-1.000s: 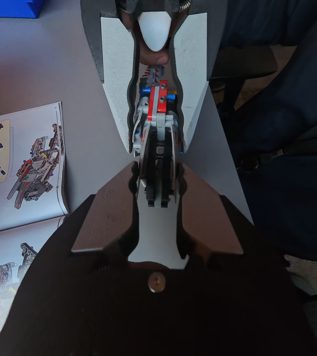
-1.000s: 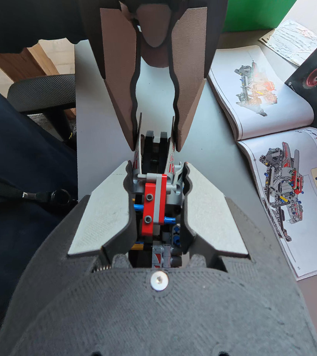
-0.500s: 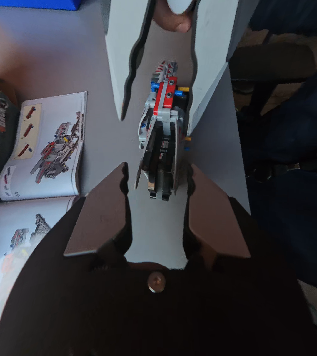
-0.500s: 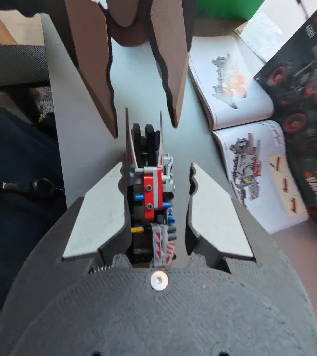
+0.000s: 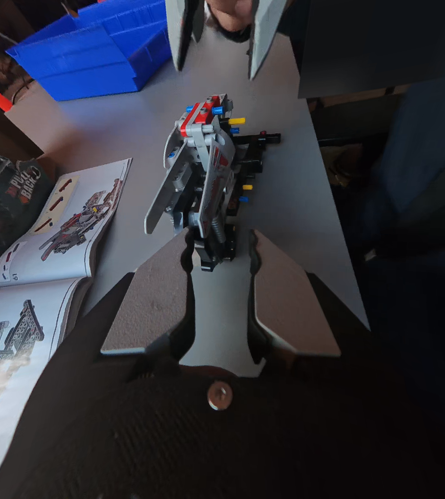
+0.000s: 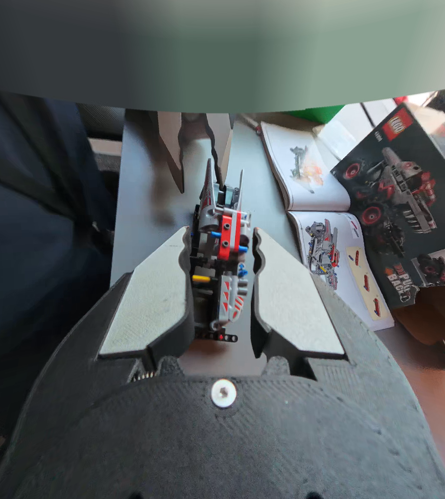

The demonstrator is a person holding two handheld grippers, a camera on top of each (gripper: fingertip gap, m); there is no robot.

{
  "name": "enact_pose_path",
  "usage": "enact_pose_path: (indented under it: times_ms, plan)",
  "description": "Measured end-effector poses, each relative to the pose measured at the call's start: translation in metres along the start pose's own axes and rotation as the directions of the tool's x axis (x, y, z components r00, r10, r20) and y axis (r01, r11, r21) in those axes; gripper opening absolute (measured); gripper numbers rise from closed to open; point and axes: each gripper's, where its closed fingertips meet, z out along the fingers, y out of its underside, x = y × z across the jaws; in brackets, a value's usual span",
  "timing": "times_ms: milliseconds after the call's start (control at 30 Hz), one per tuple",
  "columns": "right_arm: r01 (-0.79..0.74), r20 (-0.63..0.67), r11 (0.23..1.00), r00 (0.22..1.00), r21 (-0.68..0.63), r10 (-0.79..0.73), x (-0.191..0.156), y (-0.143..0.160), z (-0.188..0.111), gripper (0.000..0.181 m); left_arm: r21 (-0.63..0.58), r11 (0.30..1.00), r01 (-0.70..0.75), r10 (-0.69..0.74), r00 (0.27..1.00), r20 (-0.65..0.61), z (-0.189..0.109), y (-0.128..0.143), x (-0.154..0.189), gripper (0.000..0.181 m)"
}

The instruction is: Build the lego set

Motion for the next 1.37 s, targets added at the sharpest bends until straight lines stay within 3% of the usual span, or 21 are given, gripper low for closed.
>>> enact_pose_path:
  times_ms: [33, 133, 267, 500, 800, 1000, 1167, 1367]
  plan:
    - [-0.007, 0.011, 0.999, 1.0, 0.054, 0.006, 0.002, 0.002, -0.008, 0.043, 0.006, 1.0, -0.011, 0.011, 1.0, -0.002, 0.0, 0.0, -0.001, 0.035]
    - [-0.049, 0.059, 0.982, 0.997, 0.183, 0.039, 0.007, 0.007, -0.03, 0.039, 0.071, 0.997, -0.011, 0.013, 1.0, -0.018, -0.003, -0.008, -0.004, 0.033]
    - [-0.082, 0.07, 0.97, 0.995, 0.229, 0.067, 0.023, 0.013, -0.041, 0.041, 0.121, 0.993, -0.007, 0.009, 1.0, -0.016, -0.007, -0.013, -0.009, 0.036]
    - [-0.038, 0.13, 0.967, 0.992, 0.25, 0.005, 0.024, 0.011, -0.032, 0.039, 0.101, 0.995, -0.003, 0.01, 0.997, -0.072, -0.006, -0.009, -0.006, 0.036]
    - [-0.041, 0.18, 0.955, 0.984, 0.293, -0.013, 0.018, 0.009, -0.028, 0.036, 0.094, 0.995, -0.014, 0.019, 0.998, -0.055, -0.001, -0.011, -0.008, 0.039]
    - [-0.043, 0.172, 0.955, 0.985, 0.294, -0.009, 0.016, 0.0, -0.024, 0.032, 0.118, 0.992, 0.052, -0.044, 0.997, -0.068, -0.006, -0.012, -0.014, 0.037]
    - [-0.075, 0.201, 0.968, 0.979, 0.239, 0.026, 0.0, -0.024, -0.006, 0.032, 0.034, 0.999, 0.002, 0.001, 0.995, -0.096, -0.006, 0.003, -0.012, 0.034]
    - [-0.078, 0.138, 0.997, 0.987, -0.017, 0.079, -0.013, -0.03, 0.037, 0.027, 0.039, 0.999, -0.023, 0.027, 0.992, -0.127, -0.003, 0.001, -0.005, 0.02]
